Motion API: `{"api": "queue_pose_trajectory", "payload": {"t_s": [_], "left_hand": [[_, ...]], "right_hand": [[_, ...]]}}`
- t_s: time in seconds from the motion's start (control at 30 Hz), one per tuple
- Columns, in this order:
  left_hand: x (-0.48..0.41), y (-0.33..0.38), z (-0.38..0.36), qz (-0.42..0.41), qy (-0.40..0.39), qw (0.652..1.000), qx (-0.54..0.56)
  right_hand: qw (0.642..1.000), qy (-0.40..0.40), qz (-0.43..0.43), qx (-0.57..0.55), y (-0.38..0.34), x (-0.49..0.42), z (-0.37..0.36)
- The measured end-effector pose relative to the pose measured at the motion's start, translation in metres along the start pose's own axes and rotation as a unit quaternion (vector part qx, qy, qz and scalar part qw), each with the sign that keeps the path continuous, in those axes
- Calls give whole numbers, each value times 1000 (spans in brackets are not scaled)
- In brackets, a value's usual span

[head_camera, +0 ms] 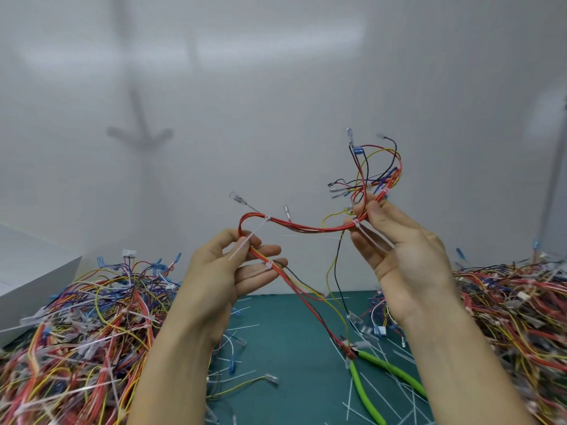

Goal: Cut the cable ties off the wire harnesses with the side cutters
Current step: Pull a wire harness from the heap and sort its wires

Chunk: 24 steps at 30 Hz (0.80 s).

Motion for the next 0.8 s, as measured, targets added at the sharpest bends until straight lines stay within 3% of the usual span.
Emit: {"api": "queue_pose_trajectory", "payload": {"t_s": [0.1, 0.23, 0.33, 0.43, 0.53, 0.67, 0.8], "left_hand": [[-1, -14, 7, 17, -27, 989, -147], [-3, -34, 14, 61, -80, 920, -379], [-7, -16, 14, 2, -17, 903, -429], [-4, 15, 10, -93, 44, 900, -424], [2, 38, -7, -158, 18, 922, -353], [8, 40, -29, -149, -44, 964, -215], [7, 21, -30, -91, -9, 989, -115]], "right_hand": [[999, -8, 20, 35, -5, 1, -1], [990, -3, 71, 123, -13, 3, -1], [978, -3, 101, 180, -13, 3, -3], [965, -6, 131, 227, -10, 2, -7], [941, -13, 159, 299, -5, 2, -14], [899, -31, 187, 394, 2, 6, -24], [856, -69, 214, 465, 2, 13, -35]]}}
Point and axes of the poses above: each hand's wrist, its own x-axis away from the middle knuckle, its own z-axis out of the back of the hand, y = z × x, the point moved 8 cm from there along -x, towards the middle knuckle, and after that the axes turned 10 degrees about -z, right-handed, at the moved point
